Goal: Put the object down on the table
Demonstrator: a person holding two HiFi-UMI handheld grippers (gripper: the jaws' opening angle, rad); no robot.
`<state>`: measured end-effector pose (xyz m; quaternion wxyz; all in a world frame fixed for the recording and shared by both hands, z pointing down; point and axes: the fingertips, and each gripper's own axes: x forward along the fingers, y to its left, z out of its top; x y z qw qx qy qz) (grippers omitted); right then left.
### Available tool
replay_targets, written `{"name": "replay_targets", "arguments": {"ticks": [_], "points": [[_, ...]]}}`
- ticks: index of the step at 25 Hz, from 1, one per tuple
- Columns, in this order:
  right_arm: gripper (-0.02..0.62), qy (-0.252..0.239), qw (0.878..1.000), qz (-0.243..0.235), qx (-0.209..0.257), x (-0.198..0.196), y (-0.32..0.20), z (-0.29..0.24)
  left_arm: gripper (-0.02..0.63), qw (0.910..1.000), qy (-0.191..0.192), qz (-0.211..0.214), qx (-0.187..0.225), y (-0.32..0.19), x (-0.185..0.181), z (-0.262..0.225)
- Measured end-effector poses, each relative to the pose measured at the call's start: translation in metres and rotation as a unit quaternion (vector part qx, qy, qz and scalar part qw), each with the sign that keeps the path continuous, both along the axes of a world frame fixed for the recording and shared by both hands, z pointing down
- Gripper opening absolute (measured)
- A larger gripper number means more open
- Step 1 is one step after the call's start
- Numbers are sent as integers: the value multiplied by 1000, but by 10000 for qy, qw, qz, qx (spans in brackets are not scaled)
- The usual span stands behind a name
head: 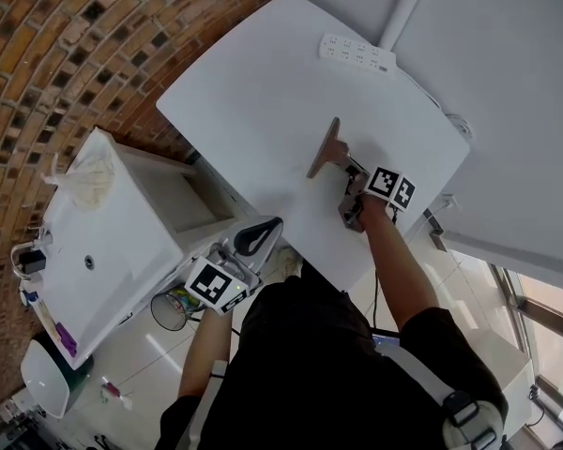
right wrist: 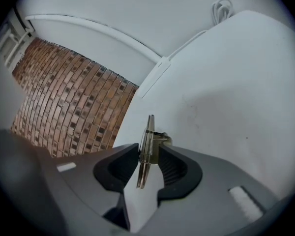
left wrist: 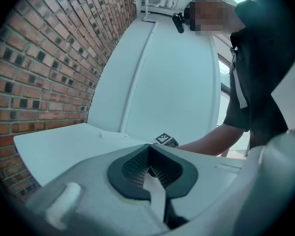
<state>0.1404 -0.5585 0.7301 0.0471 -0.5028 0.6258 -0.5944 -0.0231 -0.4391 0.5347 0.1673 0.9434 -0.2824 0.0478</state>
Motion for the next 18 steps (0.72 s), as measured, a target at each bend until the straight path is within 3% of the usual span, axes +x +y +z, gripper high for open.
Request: {"name": "replay_targets", "arguments": {"ticks": [6, 10, 14, 18], "points": [[99, 282, 9984, 29, 499, -3, 27, -35, -2, 9997, 173, 143, 79, 17, -11, -8], [29, 679, 9917, -35, 1089, -2, 56, -76, -2, 9984, 414, 366, 148, 34, -9, -12], [8, 1138, 9812, -174, 1547, 0, 102, -108, -2, 9962, 544, 634, 235, 54, -3, -17], [8, 1623, 9618, -368, 2173, -3, 139, -139, -2, 9948, 641, 718, 341, 65, 0, -25]]}}
